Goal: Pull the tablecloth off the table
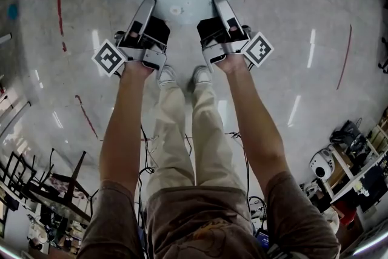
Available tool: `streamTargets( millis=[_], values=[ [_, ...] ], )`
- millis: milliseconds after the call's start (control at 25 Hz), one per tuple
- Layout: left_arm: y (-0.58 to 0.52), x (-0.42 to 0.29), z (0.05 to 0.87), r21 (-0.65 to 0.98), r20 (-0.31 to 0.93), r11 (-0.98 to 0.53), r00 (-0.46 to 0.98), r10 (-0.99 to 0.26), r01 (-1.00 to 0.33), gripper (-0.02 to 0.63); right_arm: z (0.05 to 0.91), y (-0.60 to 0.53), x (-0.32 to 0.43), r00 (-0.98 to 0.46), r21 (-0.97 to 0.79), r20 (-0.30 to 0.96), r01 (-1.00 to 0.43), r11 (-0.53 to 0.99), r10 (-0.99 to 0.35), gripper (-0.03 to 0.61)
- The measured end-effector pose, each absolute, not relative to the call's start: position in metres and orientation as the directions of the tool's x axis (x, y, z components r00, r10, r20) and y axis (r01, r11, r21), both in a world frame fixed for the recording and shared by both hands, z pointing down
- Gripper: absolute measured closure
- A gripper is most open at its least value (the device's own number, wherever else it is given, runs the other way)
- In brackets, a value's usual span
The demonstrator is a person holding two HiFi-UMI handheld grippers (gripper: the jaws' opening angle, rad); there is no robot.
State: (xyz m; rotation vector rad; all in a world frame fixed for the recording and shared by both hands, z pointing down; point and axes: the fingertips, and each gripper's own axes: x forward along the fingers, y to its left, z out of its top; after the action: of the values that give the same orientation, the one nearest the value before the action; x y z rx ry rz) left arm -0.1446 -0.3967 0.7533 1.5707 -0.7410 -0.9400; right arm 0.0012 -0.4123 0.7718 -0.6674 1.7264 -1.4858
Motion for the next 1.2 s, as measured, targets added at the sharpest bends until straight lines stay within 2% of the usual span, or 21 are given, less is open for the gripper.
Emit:
streamTargets(
  millis=[200, 360, 640, 1000, 1080, 1200],
  values=[
    [-0.396, -0.147, 0.754, 0.981, -0.173, -0.194, 0.485, -0.857, 0.006, 0.358, 0.766, -0.412, 0.004, -0.585, -0.976, -0.202, 0.057, 0.208, -0.786, 0.37],
    [-0.395, -0.147, 0.752, 0.98, -0.143, -0.191, 0.483, -0.864, -0.052, 0.397, 0.755, -0.413, 0.007, -0.573, -0.973, -0.209, 0.045, 0.224, -0.792, 0.463],
    [-0.387, -0.15, 0.748, 0.982, -0.099, -0.166, 0.5, -0.86, -0.09, 0.467, 0.745, -0.412, 0.006, -0.583, -0.973, -0.123, -0.09, 0.214, -0.803, 0.559],
    [-0.377, -0.142, 0.698, 0.984, -0.055, -0.129, 0.48, -0.875, -0.121, 0.545, 0.691, -0.404, 0.013, -0.602, -0.959, -0.044, -0.197, 0.202, -0.797, 0.571],
    [-0.38, -0.143, 0.683, 0.98, -0.052, -0.138, 0.479, -0.876, -0.146, 0.585, 0.679, -0.407, 0.011, -0.603, -0.955, -0.03, -0.219, 0.201, -0.797, 0.571],
    [-0.381, -0.147, 0.657, 0.965, -0.051, -0.171, 0.497, -0.866, -0.198, 0.594, 0.661, -0.409, 0.007, -0.601, -0.955, -0.027, -0.22, 0.199, -0.799, 0.571]
  ],
)
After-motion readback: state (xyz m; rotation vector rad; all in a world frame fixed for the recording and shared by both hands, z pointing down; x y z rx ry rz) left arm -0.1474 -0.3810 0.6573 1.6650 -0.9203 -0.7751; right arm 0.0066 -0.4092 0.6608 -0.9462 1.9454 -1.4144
